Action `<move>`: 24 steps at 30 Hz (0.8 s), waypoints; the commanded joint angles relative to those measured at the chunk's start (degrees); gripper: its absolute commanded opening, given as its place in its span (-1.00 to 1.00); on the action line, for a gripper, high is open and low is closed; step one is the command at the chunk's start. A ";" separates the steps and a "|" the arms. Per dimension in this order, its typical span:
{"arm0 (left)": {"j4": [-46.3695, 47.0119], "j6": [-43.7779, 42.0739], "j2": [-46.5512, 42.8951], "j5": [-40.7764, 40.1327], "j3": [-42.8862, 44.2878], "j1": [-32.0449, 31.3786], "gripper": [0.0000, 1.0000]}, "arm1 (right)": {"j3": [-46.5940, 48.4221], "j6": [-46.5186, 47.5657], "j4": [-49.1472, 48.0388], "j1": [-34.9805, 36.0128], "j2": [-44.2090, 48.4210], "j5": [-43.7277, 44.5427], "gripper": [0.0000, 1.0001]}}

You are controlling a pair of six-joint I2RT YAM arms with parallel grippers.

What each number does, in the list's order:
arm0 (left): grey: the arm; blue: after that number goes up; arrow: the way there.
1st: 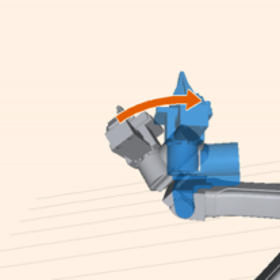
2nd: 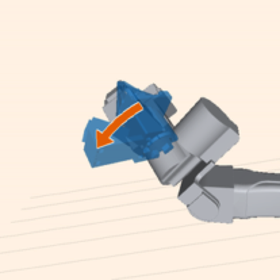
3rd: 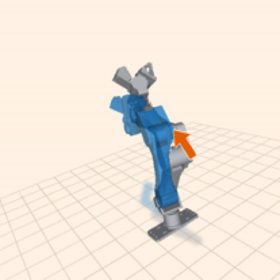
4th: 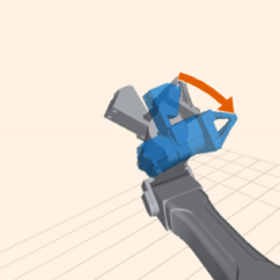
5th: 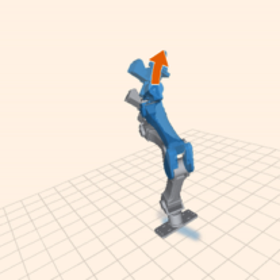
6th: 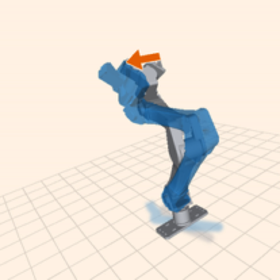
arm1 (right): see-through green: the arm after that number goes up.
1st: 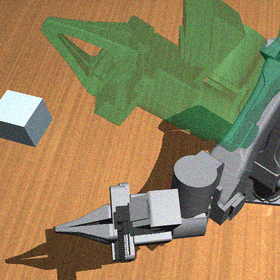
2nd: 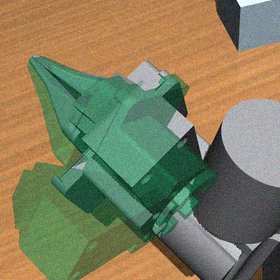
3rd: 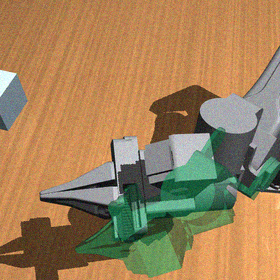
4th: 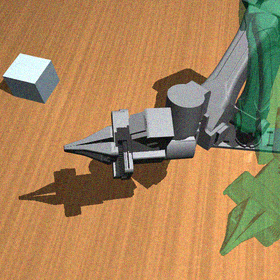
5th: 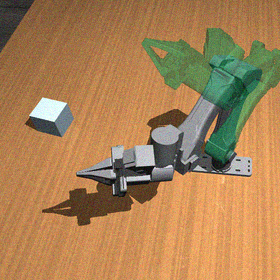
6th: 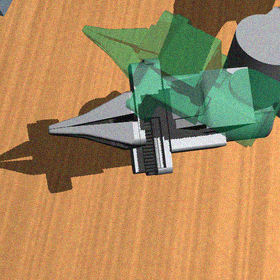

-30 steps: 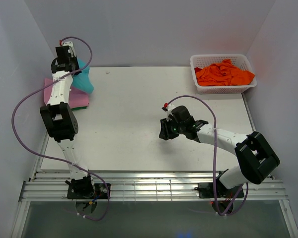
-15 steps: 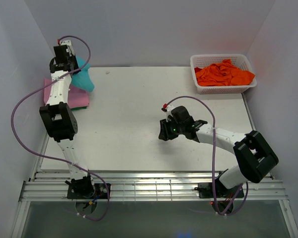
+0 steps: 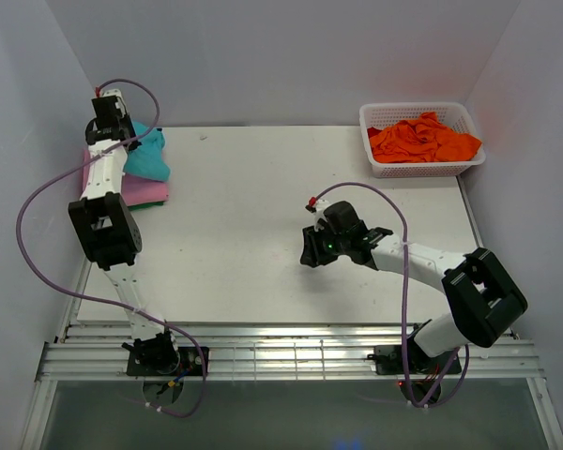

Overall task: Fold and stack the t-shirts
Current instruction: Neatly place the folded tshirt to the corner

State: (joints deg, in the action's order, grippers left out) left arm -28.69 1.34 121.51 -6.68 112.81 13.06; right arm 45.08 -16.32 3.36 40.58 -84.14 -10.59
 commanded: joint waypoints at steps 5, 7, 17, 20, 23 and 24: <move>2.67 -0.02 1.53 -5.45 1.44 1.09 -1.00 | -0.87 0.49 1.04 0.20 2.14 0.66 -0.17; 2.67 -0.20 2.32 -6.76 1.27 1.27 -1.00 | -1.05 0.58 1.30 0.29 2.40 0.83 -0.17; 4.16 0.50 5.49 -17.39 0.12 2.50 -0.97 | -2.19 1.20 1.48 0.20 2.84 0.83 -0.17; 4.34 1.20 5.75 -21.96 1.00 2.58 -0.50 | -3.07 1.20 1.04 0.20 2.58 0.57 -0.17; 4.87 1.64 5.22 -25.04 2.40 2.50 0.22 | -4.03 1.20 0.69 0.20 1.96 0.22 -0.17; 4.69 1.56 5.14 -26.10 3.19 2.41 0.27 | -4.21 1.37 0.60 0.20 1.70 0.13 -0.17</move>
State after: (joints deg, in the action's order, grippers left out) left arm -26.17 2.26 129.56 -25.93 113.08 14.90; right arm 41.58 -15.94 4.54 40.58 -82.98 -10.24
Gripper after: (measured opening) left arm 0.608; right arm 0.417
